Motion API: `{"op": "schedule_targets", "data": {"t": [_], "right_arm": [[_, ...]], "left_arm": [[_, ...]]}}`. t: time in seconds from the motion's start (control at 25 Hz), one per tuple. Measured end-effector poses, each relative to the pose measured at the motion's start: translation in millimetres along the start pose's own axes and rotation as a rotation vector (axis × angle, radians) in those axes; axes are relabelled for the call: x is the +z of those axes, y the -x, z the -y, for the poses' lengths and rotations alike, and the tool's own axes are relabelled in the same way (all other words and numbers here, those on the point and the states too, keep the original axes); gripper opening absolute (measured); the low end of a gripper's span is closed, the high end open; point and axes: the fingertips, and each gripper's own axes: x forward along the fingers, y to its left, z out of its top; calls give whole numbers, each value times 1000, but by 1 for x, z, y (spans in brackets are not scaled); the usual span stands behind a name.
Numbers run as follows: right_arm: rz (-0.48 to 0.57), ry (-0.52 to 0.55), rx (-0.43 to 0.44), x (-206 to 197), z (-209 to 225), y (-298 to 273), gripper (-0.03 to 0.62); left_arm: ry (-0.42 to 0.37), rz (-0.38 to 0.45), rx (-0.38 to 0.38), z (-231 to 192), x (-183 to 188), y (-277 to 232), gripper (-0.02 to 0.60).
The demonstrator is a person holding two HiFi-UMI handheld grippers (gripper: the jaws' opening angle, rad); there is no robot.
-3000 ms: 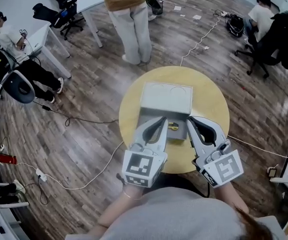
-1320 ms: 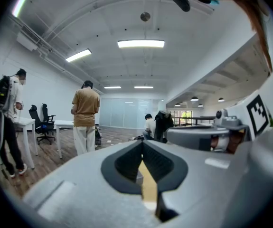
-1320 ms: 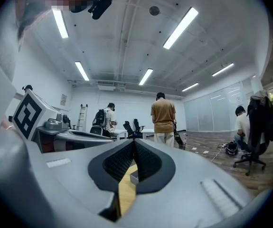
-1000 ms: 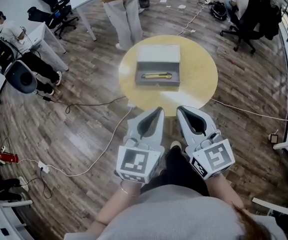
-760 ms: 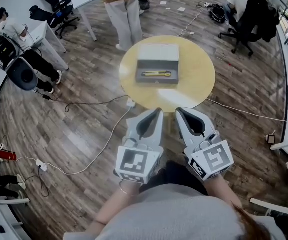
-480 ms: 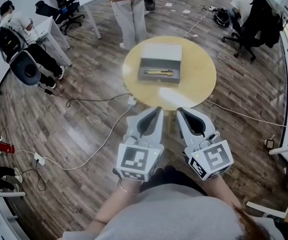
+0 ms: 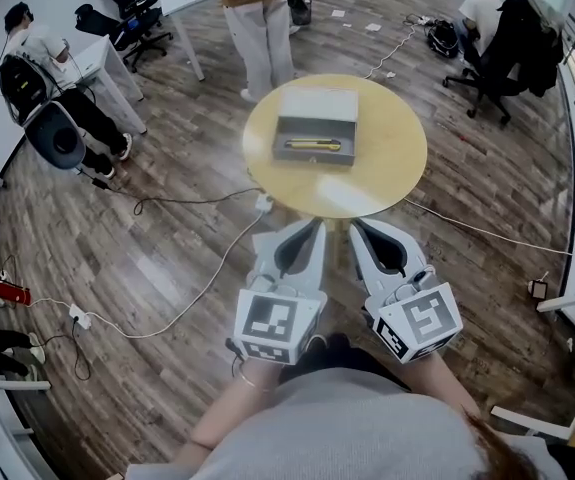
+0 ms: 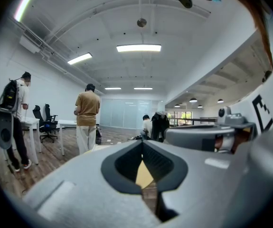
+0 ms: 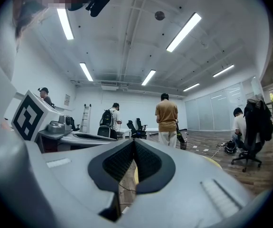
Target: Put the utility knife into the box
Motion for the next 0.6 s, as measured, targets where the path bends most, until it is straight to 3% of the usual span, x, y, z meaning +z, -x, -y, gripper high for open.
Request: {"op": "schedule_targets", "data": {"t": [0.6], "right_arm": [[0, 2, 3, 1, 5, 6, 5]], "left_arm": [[-9, 15, -1, 8, 8, -2, 0]]}}
